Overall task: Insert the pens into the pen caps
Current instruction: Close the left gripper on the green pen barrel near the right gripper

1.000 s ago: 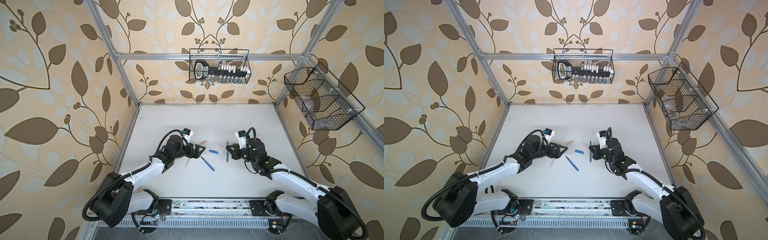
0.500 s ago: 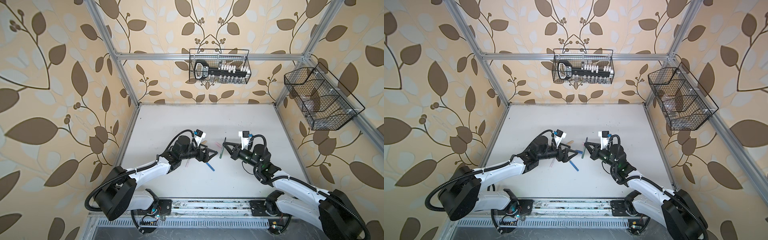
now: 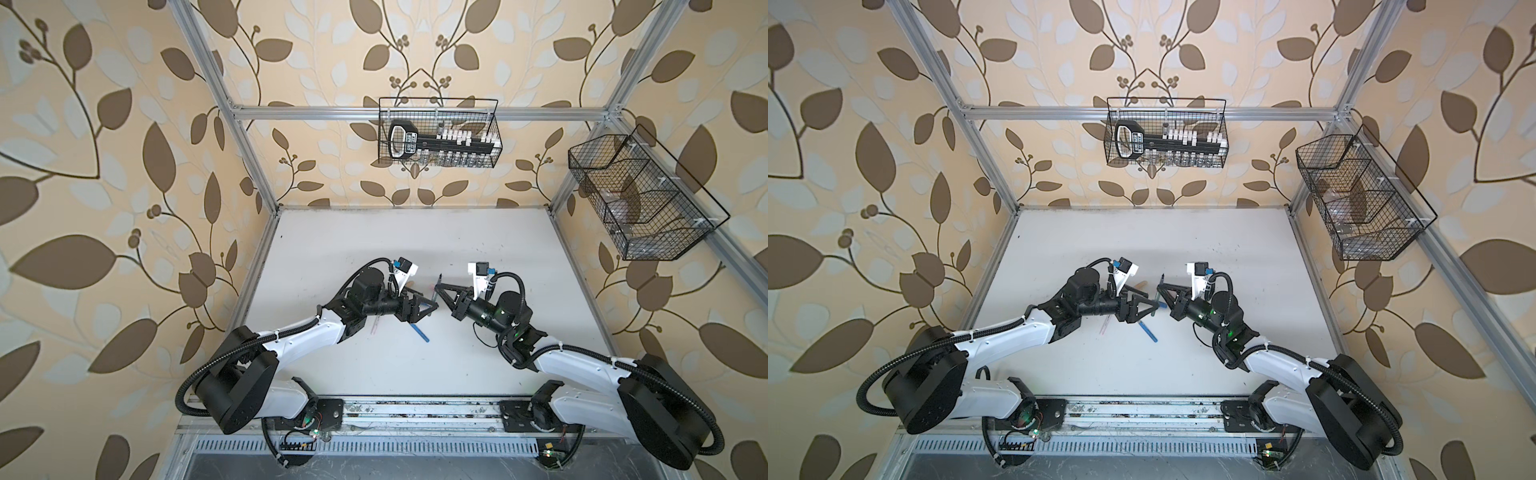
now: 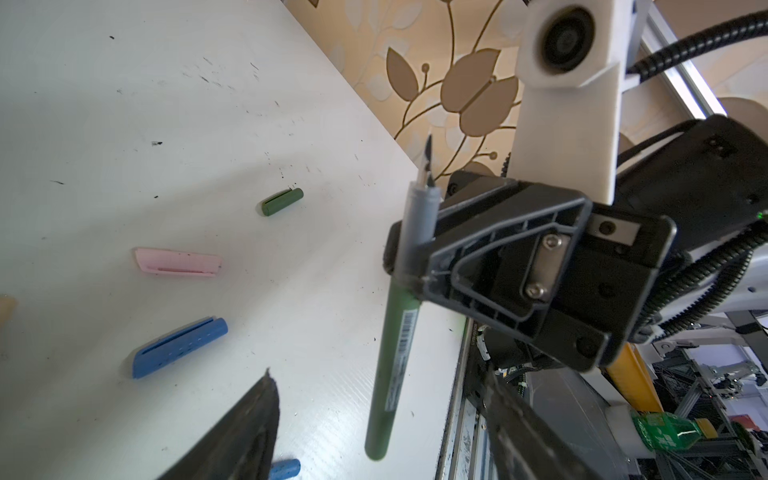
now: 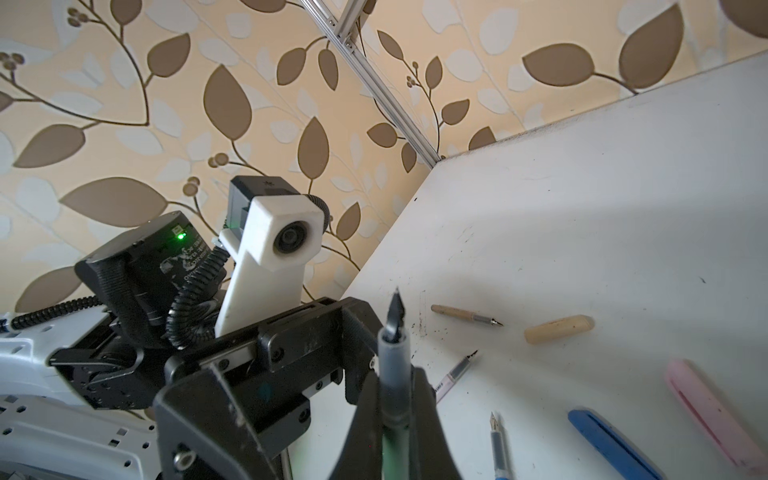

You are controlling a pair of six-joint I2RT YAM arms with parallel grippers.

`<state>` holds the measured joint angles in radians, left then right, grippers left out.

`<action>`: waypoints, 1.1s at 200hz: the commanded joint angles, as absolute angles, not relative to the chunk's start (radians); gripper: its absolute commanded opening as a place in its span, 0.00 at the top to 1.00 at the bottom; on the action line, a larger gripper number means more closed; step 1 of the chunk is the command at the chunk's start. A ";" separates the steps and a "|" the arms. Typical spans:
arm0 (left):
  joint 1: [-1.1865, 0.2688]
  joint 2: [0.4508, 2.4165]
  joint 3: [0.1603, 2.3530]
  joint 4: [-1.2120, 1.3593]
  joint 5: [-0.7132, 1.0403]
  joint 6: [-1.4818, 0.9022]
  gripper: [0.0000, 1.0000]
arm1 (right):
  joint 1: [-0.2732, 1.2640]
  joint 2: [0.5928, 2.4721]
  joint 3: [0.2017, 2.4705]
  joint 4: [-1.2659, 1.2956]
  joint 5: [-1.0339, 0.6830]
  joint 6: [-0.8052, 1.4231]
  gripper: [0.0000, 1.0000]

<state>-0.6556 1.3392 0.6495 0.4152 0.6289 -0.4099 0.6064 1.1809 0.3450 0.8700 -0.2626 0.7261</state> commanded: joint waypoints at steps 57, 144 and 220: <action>-0.664 1.351 0.704 0.434 0.668 -0.411 0.44 | 0.644 1.212 0.341 1.021 -0.232 0.749 1.00; -0.669 1.359 0.713 0.423 0.683 -0.411 0.46 | 0.670 1.238 0.329 1.082 -0.184 0.741 1.00; -0.670 1.348 0.719 0.397 0.681 -0.399 0.63 | 0.682 1.245 0.315 1.087 -0.162 0.722 1.00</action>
<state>-0.6621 1.3552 0.6781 0.3889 0.6548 -0.4202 0.6724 1.2404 0.3416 1.0325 -0.1883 0.7315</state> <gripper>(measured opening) 0.377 0.078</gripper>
